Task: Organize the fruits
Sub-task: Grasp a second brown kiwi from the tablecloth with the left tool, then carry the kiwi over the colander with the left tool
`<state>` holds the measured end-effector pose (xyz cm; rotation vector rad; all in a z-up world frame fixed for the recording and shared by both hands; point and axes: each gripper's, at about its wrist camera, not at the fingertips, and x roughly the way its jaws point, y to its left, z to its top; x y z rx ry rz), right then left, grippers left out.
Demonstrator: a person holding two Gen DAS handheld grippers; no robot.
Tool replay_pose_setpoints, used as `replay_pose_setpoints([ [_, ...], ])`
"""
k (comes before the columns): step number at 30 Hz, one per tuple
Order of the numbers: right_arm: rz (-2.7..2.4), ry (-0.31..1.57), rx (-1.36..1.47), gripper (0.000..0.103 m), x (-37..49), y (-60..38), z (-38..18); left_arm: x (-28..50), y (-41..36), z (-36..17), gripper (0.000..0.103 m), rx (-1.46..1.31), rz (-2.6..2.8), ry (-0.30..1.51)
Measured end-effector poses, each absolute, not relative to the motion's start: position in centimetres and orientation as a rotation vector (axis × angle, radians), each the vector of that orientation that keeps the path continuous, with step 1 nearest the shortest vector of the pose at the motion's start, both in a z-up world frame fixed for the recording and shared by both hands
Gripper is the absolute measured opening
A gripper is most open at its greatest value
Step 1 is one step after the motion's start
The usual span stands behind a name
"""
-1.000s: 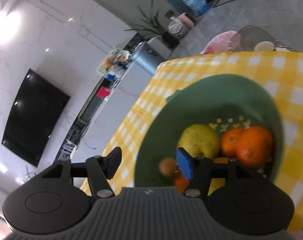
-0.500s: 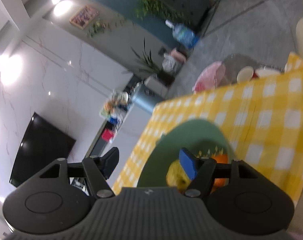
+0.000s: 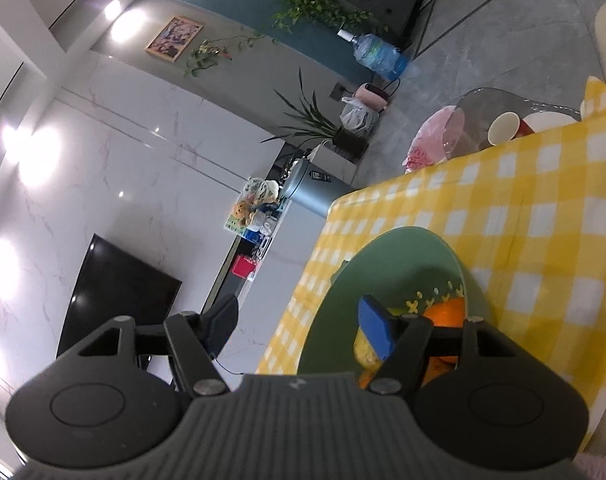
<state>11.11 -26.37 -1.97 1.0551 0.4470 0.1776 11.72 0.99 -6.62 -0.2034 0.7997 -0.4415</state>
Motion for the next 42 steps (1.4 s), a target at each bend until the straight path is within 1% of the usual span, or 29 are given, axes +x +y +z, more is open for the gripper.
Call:
replay_pose_setpoints([
  [4, 0.169, 0.458, 1.05, 0.065, 11.2, -26.4, -2.1, 11.9, -0.2, -8.1, 0.04, -0.088, -0.386, 0.849],
  [10, 0.181, 0.464, 1.056, 0.065, 11.4, -26.5, -2.4, 11.7, -0.9, -8.4, 0.044, -0.01, -0.33, 0.843],
  [16, 0.174, 0.463, 1.057, 0.065, 11.4, -26.6, -2.4, 12.1, -1.3, -8.5, 0.044, 0.019, -0.279, 0.831],
  [26, 0.17, 0.486, 1.077, 0.065, 11.6, -26.8, -2.8, 12.3, -1.3, -8.7, 0.044, 0.026, -0.276, 0.862],
  [27, 0.17, 0.485, 1.078, 0.065, 11.6, -26.8, -2.8, 12.3, -1.4, -8.7, 0.043, 0.032, -0.276, 0.861],
  [30, 0.17, 0.485, 1.077, 0.065, 11.5, -26.8, -2.8, 12.3, -1.8, -8.7, 0.033, 0.051, -0.276, 0.86],
  [31, 0.168, 0.486, 1.079, 0.065, 11.5, -26.8, -2.8, 12.3, -1.8, -8.7, 0.032, 0.055, -0.274, 0.861],
  [37, 0.158, 0.484, 1.084, 0.065, 11.1, -27.0, -2.7, 12.0, -1.8, -8.3, 0.031, 0.067, -0.224, 0.849],
  [42, 0.142, 0.47, 1.091, 0.065, 10.6, -27.2, -2.6, 10.2, -1.1, -5.2, 0.031, 0.034, -0.211, 0.729],
])
